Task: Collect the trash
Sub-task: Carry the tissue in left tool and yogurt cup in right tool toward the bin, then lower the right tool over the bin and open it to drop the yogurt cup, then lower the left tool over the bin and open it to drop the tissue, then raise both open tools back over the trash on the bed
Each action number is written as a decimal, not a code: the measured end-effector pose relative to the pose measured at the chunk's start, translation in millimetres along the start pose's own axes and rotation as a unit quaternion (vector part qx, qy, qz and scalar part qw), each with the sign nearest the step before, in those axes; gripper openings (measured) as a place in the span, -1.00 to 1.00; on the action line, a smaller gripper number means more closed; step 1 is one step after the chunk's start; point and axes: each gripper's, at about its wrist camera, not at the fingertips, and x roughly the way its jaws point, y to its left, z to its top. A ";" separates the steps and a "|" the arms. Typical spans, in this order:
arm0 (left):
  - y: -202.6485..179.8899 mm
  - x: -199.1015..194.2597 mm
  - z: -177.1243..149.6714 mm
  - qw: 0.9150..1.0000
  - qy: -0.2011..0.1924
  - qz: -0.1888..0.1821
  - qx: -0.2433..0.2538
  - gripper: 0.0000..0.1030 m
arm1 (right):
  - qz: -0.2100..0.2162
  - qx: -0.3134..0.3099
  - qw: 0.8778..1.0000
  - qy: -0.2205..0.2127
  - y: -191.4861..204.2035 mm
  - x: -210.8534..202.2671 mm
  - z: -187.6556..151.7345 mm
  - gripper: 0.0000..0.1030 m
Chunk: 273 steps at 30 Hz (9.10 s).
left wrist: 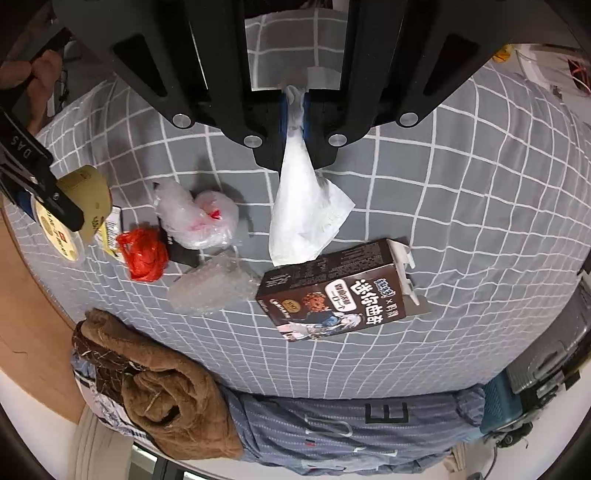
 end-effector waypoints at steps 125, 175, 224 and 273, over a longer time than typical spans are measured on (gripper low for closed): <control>27.4 49.1 -256.7 0.982 0.184 -0.018 -0.038 -0.91 | 0.062 -0.004 0.964 0.257 52.9 -2.2 -262.3 0.66; -45.6 85.6 -261.0 0.976 0.213 -0.051 0.011 -0.91 | -0.027 0.010 0.964 0.264 -20.9 -8.8 -245.8 0.86; -58.6 10.2 -206.2 0.997 0.069 -0.002 0.019 0.89 | -0.042 0.013 0.988 0.148 -27.5 -53.1 -196.8 0.86; -47.6 -37.2 -36.0 0.998 -0.057 -0.014 0.013 0.89 | -0.056 0.017 0.998 -0.001 -36.7 -58.2 -34.8 0.86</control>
